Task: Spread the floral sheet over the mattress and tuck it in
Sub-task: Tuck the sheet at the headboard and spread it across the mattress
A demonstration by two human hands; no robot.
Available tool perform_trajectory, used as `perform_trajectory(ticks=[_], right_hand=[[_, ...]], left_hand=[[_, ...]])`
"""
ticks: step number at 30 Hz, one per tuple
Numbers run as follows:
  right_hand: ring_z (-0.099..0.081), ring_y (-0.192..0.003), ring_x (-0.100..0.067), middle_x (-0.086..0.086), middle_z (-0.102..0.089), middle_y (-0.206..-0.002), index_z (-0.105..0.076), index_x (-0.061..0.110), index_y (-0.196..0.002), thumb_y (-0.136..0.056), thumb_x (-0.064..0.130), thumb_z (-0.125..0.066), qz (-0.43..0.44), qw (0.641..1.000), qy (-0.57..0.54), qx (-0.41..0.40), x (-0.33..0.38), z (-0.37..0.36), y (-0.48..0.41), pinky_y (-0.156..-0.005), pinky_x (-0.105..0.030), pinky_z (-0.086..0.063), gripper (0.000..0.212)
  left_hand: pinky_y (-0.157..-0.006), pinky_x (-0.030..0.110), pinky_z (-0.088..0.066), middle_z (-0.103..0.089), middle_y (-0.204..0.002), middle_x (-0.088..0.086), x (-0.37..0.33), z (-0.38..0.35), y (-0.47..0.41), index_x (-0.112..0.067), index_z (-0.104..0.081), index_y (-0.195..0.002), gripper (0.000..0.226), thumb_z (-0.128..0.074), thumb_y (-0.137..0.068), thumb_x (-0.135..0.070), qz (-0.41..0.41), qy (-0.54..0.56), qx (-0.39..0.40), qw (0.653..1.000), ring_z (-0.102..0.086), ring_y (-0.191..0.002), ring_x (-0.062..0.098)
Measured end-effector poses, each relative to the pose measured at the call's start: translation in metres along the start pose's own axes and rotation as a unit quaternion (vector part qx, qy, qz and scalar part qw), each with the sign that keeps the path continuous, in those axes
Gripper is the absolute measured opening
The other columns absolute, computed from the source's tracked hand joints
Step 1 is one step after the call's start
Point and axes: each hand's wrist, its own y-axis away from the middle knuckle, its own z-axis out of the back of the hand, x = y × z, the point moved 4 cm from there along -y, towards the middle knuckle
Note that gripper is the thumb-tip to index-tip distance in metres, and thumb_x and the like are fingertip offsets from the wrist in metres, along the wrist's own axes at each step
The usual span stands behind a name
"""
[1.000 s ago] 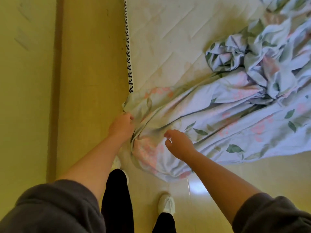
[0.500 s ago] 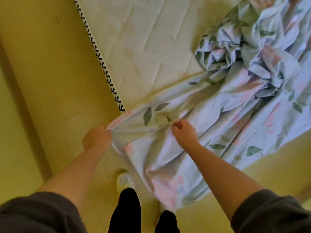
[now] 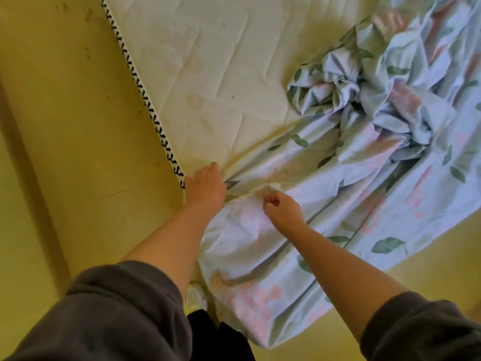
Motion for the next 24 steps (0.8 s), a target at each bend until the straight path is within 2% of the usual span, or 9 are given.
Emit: perform_trajectory(ticks=[3,5,8,10,12,15,19,22,24], right_hand=[[-0.055,-0.080,-0.015,0.003,-0.061,-0.092,-0.060,0.019,-0.106,-0.090,0.015,-0.051,0.000,0.999,-0.027,-0.033,-0.007,0.009,-0.008,-0.062,-0.021,-0.041,0.019],[-0.056,-0.082,-0.017,0.001,-0.062,-0.095,-0.060,0.018,-0.109,-0.091,0.014,-0.050,-0.017,0.997,-0.060,-0.053,-0.007,0.011,-0.010,-0.065,-0.023,-0.042,0.021],[-0.059,-0.085,-0.019,-0.003,-0.065,-0.103,-0.060,0.016,-0.113,-0.091,0.013,-0.048,-0.034,0.991,-0.112,-0.068,0.002,0.011,-0.014,-0.061,-0.022,-0.044,0.026],[-0.060,-0.087,-0.020,-0.004,-0.066,-0.103,-0.061,0.015,-0.111,-0.090,0.013,-0.049,-0.028,0.989,-0.129,-0.073,0.013,0.010,-0.020,-0.068,-0.025,-0.045,0.025],[-0.058,-0.084,-0.019,-0.004,-0.064,-0.099,-0.062,0.015,-0.109,-0.089,0.013,-0.050,-0.028,0.989,-0.125,-0.072,0.026,0.008,-0.029,-0.068,-0.025,-0.044,0.023],[-0.052,-0.068,-0.013,-0.001,-0.057,-0.083,-0.056,0.012,-0.098,-0.090,0.013,-0.048,-0.033,0.990,-0.114,-0.081,0.047,0.008,-0.046,-0.053,-0.021,-0.039,0.012],[-0.052,-0.072,-0.019,-0.002,-0.056,-0.081,-0.054,0.009,-0.095,-0.088,0.012,-0.048,-0.065,0.985,-0.111,-0.113,0.065,0.019,-0.068,-0.057,-0.023,-0.038,0.010],[-0.052,-0.071,-0.017,0.000,-0.057,-0.080,-0.055,0.012,-0.101,-0.089,0.013,-0.047,-0.090,0.980,-0.123,-0.125,0.069,0.022,-0.076,-0.052,-0.022,-0.038,0.015],[-0.051,-0.068,-0.014,0.001,-0.056,-0.079,-0.055,0.014,-0.098,-0.089,0.012,-0.046,-0.100,0.978,-0.128,-0.129,0.072,0.025,-0.081,-0.051,-0.021,-0.038,0.013]], left_hand=[[-0.071,0.032,-0.044,-0.063,-0.090,0.007,0.010,-0.004,-0.009,-0.015,-0.057,-0.092,0.019,-0.041,-0.098,-0.023,0.009,0.006,0.016,1.000,-0.059,-0.079,0.028],[-0.057,0.028,-0.039,-0.057,-0.078,0.006,0.050,0.012,-0.007,-0.015,-0.055,-0.087,0.024,-0.035,-0.099,-0.022,0.103,0.058,-0.015,0.993,-0.053,-0.067,0.025],[-0.060,0.031,-0.041,-0.055,-0.079,0.011,0.143,0.029,0.005,-0.004,-0.058,-0.087,0.033,-0.037,-0.098,-0.027,0.237,0.042,-0.008,0.970,-0.053,-0.071,0.028],[-0.068,0.036,-0.049,-0.060,-0.084,0.016,0.175,0.035,0.009,0.000,-0.064,-0.093,0.038,-0.043,-0.096,-0.031,0.266,0.012,0.031,0.963,-0.060,-0.077,0.031],[-0.076,0.042,-0.051,-0.060,-0.099,0.018,0.165,0.043,-0.006,-0.003,-0.060,-0.104,0.032,-0.053,-0.092,-0.031,0.212,0.001,-0.028,0.977,-0.059,-0.088,0.034],[-0.084,0.043,-0.046,-0.053,-0.113,0.010,0.093,0.064,-0.046,-0.014,-0.051,-0.114,0.029,-0.055,-0.088,-0.027,0.046,0.034,-0.136,0.989,-0.052,-0.099,0.031],[-0.085,0.042,-0.038,-0.053,-0.118,0.005,0.001,0.063,-0.101,-0.017,-0.046,-0.123,0.037,-0.047,-0.092,-0.037,-0.111,-0.014,-0.052,0.992,-0.051,-0.108,0.028],[-0.074,0.036,-0.036,-0.062,-0.104,0.007,-0.010,0.058,-0.125,-0.017,-0.053,-0.108,0.020,-0.041,-0.097,-0.030,-0.138,-0.063,-0.002,0.988,-0.058,-0.092,0.030],[-0.068,0.032,-0.036,-0.064,-0.095,0.012,0.014,0.074,-0.142,-0.013,-0.056,-0.099,0.022,-0.036,-0.099,-0.024,-0.097,-0.047,-0.023,0.994,-0.058,-0.081,0.031]])
